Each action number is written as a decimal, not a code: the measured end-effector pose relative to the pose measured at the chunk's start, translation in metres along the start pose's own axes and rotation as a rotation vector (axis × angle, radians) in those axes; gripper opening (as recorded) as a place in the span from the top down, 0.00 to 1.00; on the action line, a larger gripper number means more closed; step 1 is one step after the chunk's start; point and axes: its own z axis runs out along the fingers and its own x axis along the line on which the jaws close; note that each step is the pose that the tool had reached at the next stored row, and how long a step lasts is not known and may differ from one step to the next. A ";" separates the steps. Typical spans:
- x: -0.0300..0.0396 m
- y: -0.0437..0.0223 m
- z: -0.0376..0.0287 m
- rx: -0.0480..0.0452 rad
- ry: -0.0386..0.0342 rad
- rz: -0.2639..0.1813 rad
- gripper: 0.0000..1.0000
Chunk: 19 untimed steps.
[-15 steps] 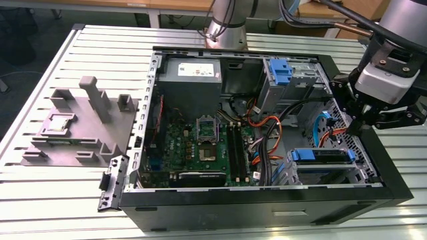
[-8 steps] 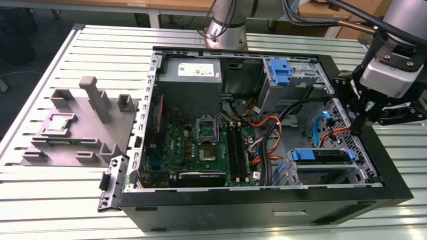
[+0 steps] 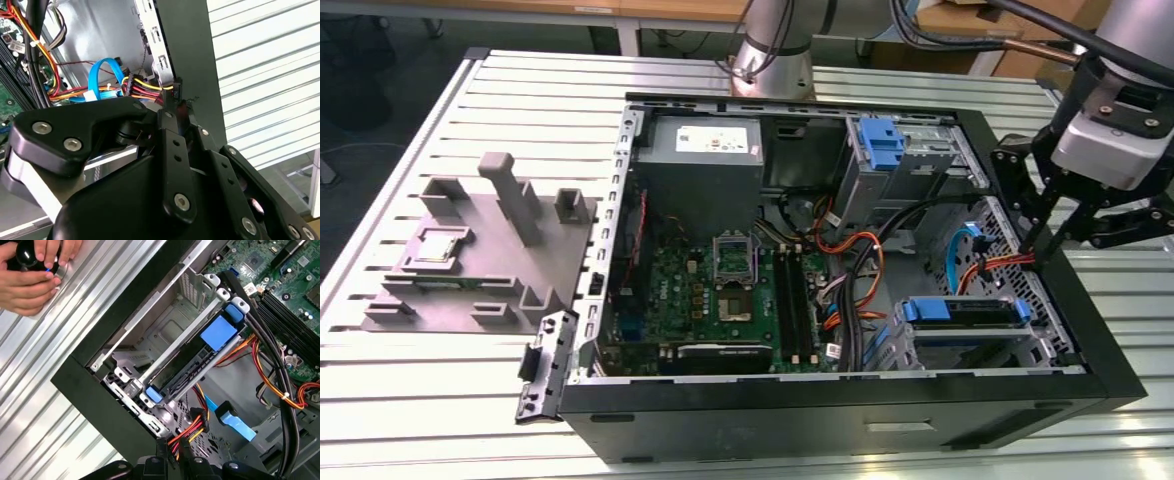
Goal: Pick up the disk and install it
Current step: 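Insert the first disk wire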
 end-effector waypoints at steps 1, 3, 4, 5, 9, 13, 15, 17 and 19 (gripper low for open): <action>0.0001 -0.0001 0.0001 0.0021 -0.0012 -0.013 0.76; 0.0003 -0.0004 0.0003 0.0060 -0.0034 -0.038 0.76; 0.0003 -0.0004 0.0004 0.0081 -0.0046 -0.051 0.76; 0.0003 -0.0004 0.0005 0.0102 -0.0058 -0.065 0.76; 0.0005 -0.0007 0.0010 0.0168 -0.0092 -0.111 0.76; 0.0016 -0.0018 0.0017 0.0083 -0.0005 -0.123 0.76; 0.0017 -0.0019 0.0020 0.0056 0.0021 -0.124 0.76; 0.0018 -0.0021 0.0021 0.0078 0.0011 -0.139 0.76; 0.0017 -0.0021 0.0025 0.0116 -0.0008 -0.163 0.76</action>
